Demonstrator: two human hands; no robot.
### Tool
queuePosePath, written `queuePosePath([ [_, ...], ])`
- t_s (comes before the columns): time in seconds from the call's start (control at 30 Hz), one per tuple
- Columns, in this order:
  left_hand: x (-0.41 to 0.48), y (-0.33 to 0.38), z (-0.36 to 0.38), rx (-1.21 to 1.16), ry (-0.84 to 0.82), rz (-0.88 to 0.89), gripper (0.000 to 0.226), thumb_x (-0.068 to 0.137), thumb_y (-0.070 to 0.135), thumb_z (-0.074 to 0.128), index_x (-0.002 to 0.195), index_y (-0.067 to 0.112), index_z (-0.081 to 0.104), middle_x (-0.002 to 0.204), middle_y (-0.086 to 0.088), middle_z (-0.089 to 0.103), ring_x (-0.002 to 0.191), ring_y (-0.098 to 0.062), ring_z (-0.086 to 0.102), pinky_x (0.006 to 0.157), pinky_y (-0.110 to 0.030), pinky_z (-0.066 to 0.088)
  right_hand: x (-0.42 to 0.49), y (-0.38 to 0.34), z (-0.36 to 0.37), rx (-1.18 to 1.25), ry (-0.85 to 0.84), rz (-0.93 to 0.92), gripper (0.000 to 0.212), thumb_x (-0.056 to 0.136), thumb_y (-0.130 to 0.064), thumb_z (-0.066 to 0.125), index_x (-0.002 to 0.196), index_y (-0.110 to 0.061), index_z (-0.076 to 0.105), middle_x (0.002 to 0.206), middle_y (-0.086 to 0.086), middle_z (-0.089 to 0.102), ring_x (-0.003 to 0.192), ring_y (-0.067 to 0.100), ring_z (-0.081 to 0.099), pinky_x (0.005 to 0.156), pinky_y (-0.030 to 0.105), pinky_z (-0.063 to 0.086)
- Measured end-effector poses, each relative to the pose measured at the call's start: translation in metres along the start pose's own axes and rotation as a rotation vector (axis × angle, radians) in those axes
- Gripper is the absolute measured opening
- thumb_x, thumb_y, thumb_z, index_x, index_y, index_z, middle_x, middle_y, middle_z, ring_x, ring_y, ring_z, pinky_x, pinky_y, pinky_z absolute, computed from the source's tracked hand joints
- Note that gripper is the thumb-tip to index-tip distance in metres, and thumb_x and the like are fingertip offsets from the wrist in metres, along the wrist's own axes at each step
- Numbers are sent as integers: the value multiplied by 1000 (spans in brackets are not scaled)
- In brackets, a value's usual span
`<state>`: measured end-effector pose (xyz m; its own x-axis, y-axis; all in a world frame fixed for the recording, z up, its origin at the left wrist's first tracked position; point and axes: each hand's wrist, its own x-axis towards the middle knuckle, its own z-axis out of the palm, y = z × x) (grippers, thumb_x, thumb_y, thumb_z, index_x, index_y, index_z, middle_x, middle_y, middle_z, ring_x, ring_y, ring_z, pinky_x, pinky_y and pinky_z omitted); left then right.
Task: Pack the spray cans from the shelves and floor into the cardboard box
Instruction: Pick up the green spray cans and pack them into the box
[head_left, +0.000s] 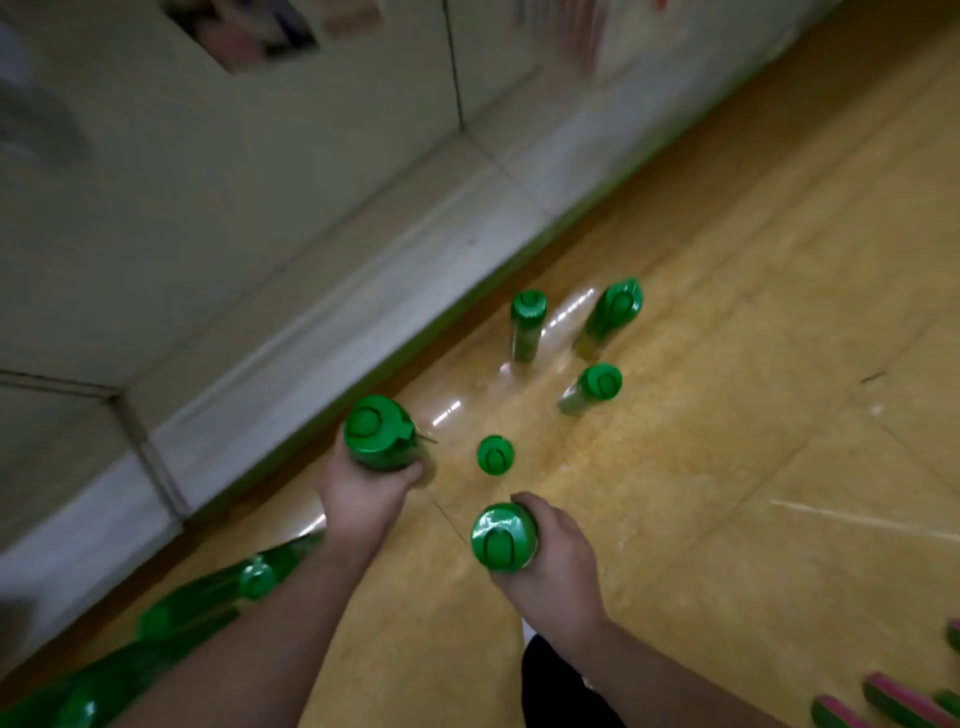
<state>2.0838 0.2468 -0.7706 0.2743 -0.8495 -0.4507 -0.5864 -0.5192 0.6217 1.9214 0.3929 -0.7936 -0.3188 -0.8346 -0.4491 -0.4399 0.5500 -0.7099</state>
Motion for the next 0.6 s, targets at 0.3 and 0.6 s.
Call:
queuePosePath([
  [0.3, -155, 144, -225, 22, -46, 347, 66, 48, 40, 98, 103, 30, 64, 106, -1, 73, 105, -22, 68, 94, -36, 54, -131, -216, -143, 15, 90, -83, 67, 58, -38, 92, 117, -29, 61, 98, -5, 69, 94, 16, 63, 80, 27, 51],
  [0.6, -310, 203, -458, -38, 118, 696, 83, 34, 72, 86, 103, 34, 62, 102, 12, 70, 99, -10, 66, 85, -30, 56, -285, -387, -230, 151, 82, -465, 74, 61, -31, 96, 122, -28, 53, 111, -7, 66, 107, 14, 61, 89, 27, 51],
])
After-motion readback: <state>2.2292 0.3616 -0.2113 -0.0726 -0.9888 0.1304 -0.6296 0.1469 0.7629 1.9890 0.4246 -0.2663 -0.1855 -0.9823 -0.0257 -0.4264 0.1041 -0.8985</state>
